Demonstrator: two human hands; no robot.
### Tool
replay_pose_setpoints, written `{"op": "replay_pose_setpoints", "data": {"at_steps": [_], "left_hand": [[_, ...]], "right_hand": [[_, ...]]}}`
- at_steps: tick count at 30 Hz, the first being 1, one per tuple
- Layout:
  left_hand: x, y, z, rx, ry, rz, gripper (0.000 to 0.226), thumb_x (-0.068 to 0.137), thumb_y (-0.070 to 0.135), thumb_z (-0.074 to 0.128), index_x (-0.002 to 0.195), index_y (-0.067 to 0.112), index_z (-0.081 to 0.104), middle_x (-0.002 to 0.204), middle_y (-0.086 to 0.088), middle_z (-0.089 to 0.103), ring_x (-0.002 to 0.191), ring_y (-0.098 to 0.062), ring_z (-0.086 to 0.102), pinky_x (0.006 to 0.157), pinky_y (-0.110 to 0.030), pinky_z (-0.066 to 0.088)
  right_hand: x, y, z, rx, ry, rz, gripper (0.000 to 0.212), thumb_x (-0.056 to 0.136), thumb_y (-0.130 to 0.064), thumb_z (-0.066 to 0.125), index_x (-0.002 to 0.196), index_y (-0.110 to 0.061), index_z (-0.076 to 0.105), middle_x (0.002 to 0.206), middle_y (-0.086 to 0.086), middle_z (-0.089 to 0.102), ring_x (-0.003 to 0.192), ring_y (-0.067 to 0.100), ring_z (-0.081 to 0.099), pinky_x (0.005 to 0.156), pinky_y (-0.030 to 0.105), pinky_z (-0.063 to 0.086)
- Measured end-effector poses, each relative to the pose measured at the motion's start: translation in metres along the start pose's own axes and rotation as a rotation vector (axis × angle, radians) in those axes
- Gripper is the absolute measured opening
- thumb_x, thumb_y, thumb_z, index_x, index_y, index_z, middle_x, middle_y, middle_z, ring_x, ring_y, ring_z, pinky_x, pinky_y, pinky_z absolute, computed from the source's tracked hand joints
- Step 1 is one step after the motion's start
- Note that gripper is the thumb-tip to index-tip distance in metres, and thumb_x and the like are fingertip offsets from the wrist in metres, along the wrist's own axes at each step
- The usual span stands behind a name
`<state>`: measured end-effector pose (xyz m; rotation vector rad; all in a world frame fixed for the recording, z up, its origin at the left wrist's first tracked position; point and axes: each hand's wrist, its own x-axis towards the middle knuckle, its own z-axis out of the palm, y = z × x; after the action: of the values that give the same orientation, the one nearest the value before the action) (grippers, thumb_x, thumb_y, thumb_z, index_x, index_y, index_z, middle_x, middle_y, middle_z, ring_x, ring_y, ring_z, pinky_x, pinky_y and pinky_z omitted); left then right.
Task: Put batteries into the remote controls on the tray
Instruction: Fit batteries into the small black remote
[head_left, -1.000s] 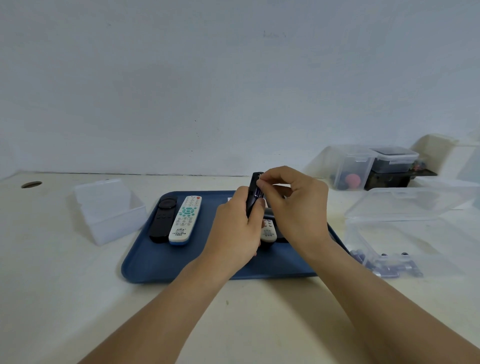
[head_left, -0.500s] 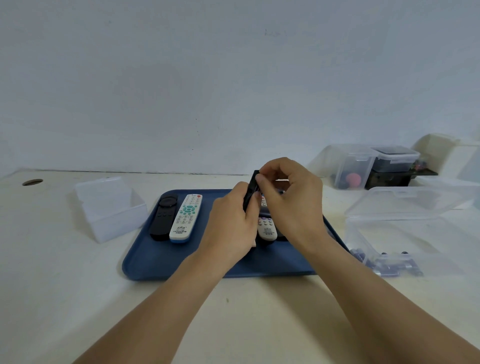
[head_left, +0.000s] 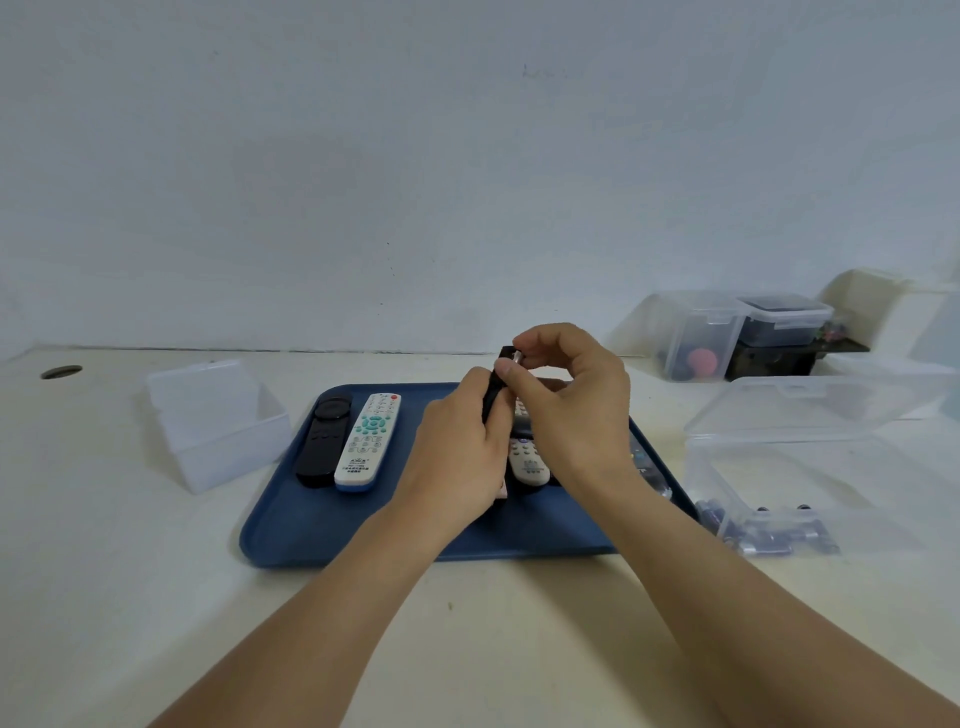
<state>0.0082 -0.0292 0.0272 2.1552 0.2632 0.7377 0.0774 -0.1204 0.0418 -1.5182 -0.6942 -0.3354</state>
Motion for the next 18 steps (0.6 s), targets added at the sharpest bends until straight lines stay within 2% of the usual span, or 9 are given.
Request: {"op": "replay_pose_setpoints", "data": {"at_steps": [3,6,8,10,14,18], "left_hand": [[-0.0001,-0.0023,0.0018,-0.008,0.017,-0.009,0.019,0.105,0.033,0.042,0.090,0.023,0.050,0.071,-0.009,0.063,0.054,-0.033,0.061,0.048,-0.056,0.051],[-0.0017,-0.0016,0.0029,0.017,-0.001,-0.012,0.018,0.105,0.035,0.042,0.092,0.024,0.050,0.074,-0.007,0.064,0.054,-0.029,0.062,0.050,-0.054,0.053],[-0.0018,-0.0012,0.0024,0.028,-0.006,0.000,0.018,0.105,0.036,0.041,0.095,0.025,0.052,0.075,-0.004,0.065,0.057,-0.025,0.061,0.054,-0.054,0.054],[-0.0009,0.0002,0.0023,0.029,0.014,0.019,0.019,0.105,0.035,0.042,0.094,0.024,0.053,0.072,-0.003,0.064,0.056,-0.022,0.060,0.055,-0.054,0.053],[0.0002,0.0030,0.0038,0.003,0.041,0.000,0.024,0.104,0.038,0.043,0.083,0.026,0.045,0.070,-0.006,0.063,0.053,-0.030,0.061,0.049,-0.057,0.052],[-0.0004,0.0000,0.0042,-0.008,0.033,-0.013,0.023,0.103,0.039,0.043,0.087,0.024,0.047,0.071,-0.006,0.064,0.056,-0.031,0.062,0.049,-0.057,0.052]], "right_hand": [[0.0017,0.0007,-0.0005,-0.020,0.022,-0.011,0.015,0.084,-0.010,0.077,0.095,-0.018,0.070,0.090,-0.005,0.071,0.086,0.006,0.068,0.064,0.017,0.053],[0.0009,0.0013,0.0000,-0.025,0.017,0.001,0.010,0.088,-0.010,0.073,0.092,-0.018,0.070,0.082,-0.007,0.070,0.077,0.004,0.067,0.060,0.014,0.049],[-0.0011,0.0010,0.0023,-0.029,-0.005,0.001,0.008,0.089,-0.010,0.071,0.091,-0.018,0.070,0.077,-0.007,0.069,0.071,0.005,0.065,0.060,0.017,0.051],[-0.0010,0.0007,0.0034,-0.074,0.026,-0.046,0.009,0.089,-0.011,0.071,0.090,-0.020,0.070,0.081,-0.008,0.069,0.075,0.006,0.066,0.064,0.018,0.052],[0.0035,0.0018,0.0001,-0.085,0.083,-0.081,0.008,0.089,-0.011,0.071,0.094,-0.018,0.069,0.091,-0.007,0.069,0.086,0.006,0.067,0.068,0.026,0.055],[0.0009,0.0042,0.0034,-0.092,0.093,-0.076,0.008,0.090,-0.011,0.071,0.094,-0.018,0.071,0.090,-0.009,0.070,0.086,0.006,0.068,0.071,0.033,0.057]]}}
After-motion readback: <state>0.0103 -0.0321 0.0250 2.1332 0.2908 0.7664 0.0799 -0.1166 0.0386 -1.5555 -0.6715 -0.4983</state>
